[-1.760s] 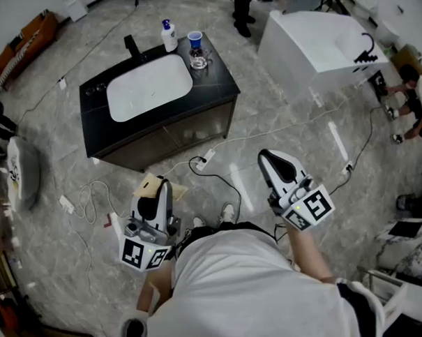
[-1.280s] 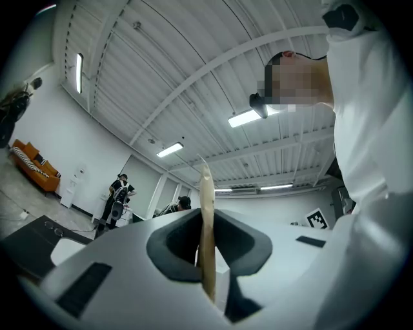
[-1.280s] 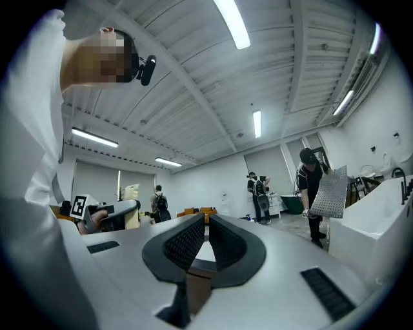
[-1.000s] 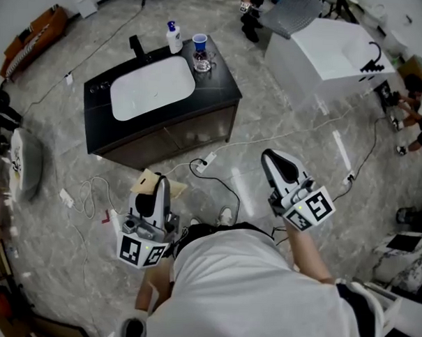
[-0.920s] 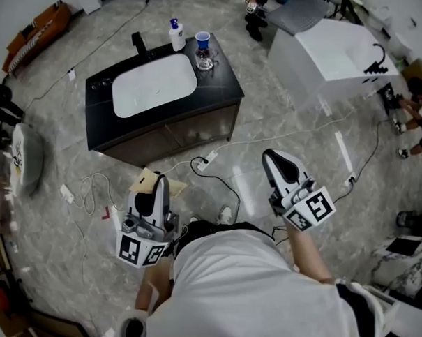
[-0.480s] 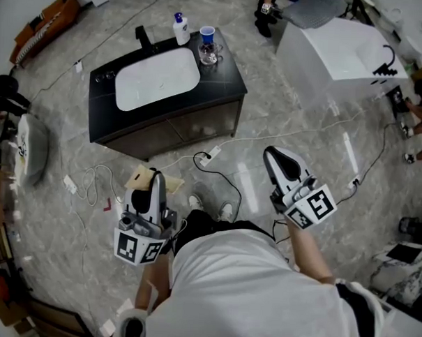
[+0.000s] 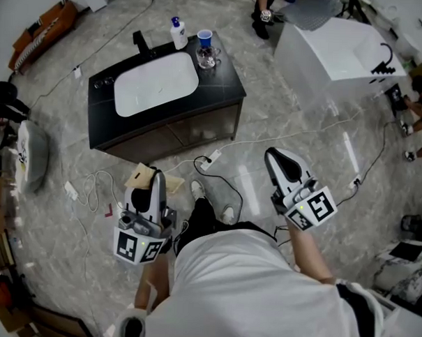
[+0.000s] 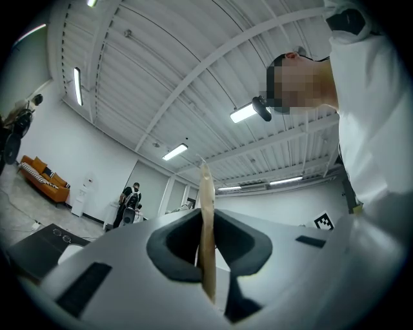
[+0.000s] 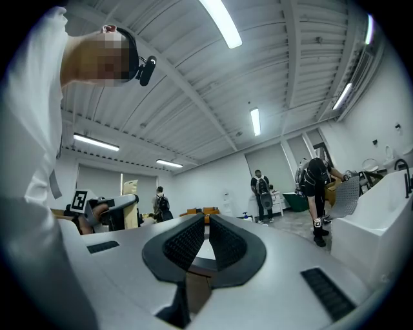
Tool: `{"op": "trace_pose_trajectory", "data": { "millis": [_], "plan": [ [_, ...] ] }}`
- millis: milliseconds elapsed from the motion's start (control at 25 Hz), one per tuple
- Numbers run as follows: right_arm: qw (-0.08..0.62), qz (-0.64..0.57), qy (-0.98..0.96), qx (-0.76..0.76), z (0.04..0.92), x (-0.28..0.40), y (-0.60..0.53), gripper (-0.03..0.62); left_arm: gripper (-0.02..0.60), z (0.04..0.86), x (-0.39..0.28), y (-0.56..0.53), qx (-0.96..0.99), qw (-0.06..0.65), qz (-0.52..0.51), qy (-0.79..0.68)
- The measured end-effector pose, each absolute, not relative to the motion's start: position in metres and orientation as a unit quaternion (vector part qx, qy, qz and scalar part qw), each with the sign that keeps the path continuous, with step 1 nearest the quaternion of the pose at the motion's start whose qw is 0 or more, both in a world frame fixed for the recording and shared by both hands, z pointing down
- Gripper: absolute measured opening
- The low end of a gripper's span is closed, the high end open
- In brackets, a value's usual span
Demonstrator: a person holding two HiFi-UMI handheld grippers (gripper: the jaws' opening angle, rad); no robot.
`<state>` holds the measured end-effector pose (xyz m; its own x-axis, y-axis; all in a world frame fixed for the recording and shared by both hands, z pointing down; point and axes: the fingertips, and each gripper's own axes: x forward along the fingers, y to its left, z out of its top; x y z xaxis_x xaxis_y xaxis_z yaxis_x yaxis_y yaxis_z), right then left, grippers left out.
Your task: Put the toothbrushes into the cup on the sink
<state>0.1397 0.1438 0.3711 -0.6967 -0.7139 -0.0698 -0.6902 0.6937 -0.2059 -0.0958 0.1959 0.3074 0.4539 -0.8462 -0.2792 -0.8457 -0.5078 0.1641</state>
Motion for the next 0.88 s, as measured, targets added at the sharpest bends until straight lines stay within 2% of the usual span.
{"op": "trace_pose_trajectory", "data": {
  "millis": [400, 880],
  "plan": [
    [0.053, -0.092, 0.909, -0.404, 0.380, 0.128, 0.109, 0.049, 0.041, 0.322, -0.115, 0.149, 0.857, 0.023, -0.172, -0.486],
    [0.033, -0.094, 0.903, -0.417, 0.378, 0.080, 0.031, 0.049, 0.041, 0.335, -0.155, 0.064, 0.867, 0.053, -0.179, -0.463]
  ]
}}
